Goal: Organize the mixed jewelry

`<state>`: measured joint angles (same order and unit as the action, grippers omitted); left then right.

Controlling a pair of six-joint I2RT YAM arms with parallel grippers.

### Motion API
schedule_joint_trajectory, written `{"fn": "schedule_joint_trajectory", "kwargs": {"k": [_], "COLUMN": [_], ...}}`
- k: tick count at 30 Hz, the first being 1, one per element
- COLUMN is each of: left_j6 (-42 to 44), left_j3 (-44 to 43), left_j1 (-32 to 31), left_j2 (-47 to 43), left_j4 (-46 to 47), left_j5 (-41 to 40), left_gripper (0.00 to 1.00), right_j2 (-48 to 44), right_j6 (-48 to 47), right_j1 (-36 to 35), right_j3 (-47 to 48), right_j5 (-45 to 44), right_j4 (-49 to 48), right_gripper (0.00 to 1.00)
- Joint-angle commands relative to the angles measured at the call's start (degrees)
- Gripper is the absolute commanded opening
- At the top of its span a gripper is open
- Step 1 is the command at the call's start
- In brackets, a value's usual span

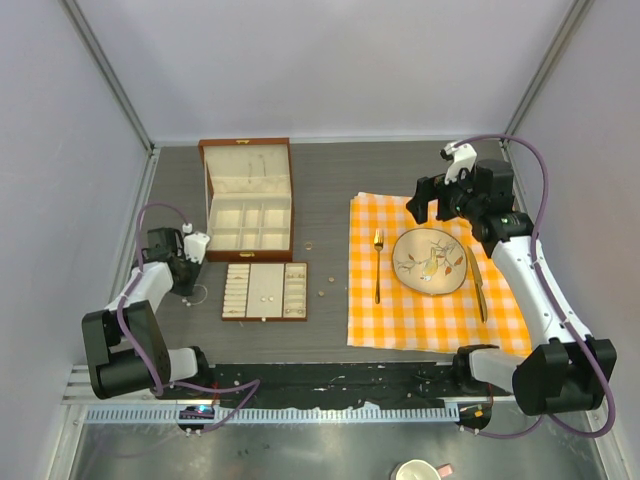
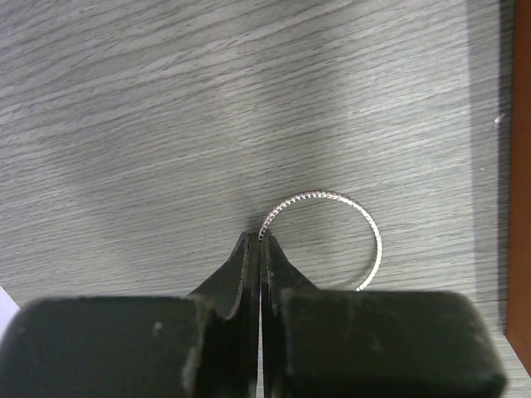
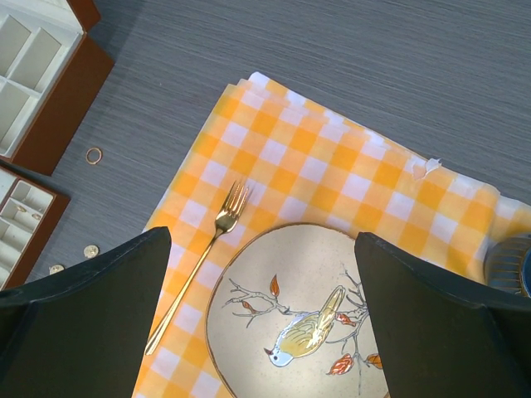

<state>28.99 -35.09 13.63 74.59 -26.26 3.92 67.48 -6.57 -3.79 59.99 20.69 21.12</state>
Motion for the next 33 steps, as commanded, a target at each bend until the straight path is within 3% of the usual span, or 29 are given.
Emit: {"fn": "schedule_joint_trajectory", "kwargs": {"k": [1, 7, 15, 24, 31, 33], "left_j6": [0.1, 0.45, -1.74, -9.92, -13.17, -13.87], "left_j3": [1.08, -2.26, -14.46, -29.59, -34.33, -35.65], "left_j1": [0.43, 0.52, 0.35, -1.93, -12.82, -13.1], "left_j2": [0.04, -6.99, -12.45, -3.23, 4.86, 8.53], "left_j4": [1.56, -5.02, -16.89, -15.93, -8.12, -7.05], "left_j5": [-2.6, -1.56, 4.68, 9.26, 1.54, 1.0], "left_gripper": [0.0, 0.0, 0.0, 0.0, 0.0, 0.0], "right_j2": [-0.07, 0.19, 0.89, 1.95, 3.09, 3.27], "right_j6": [-0.64, -0.73, -0.81, -0.9, -0.9, -0.9], "right_j1": [-0.16, -0.08, -0.16, -0.16, -0.08, -0.16], "right_j3": [1.54, 1.54, 1.62, 1.71, 1.89, 1.89], "right_j5": [0.58, 0.67, 0.49, -0.47, -1.53, -1.7], "right_j4": [-1.35, -1.17, -1.17, -1.17, -1.17, -1.09], "right_gripper": [1.0, 1.0, 1.0, 1.0, 1.0, 1.0]}}
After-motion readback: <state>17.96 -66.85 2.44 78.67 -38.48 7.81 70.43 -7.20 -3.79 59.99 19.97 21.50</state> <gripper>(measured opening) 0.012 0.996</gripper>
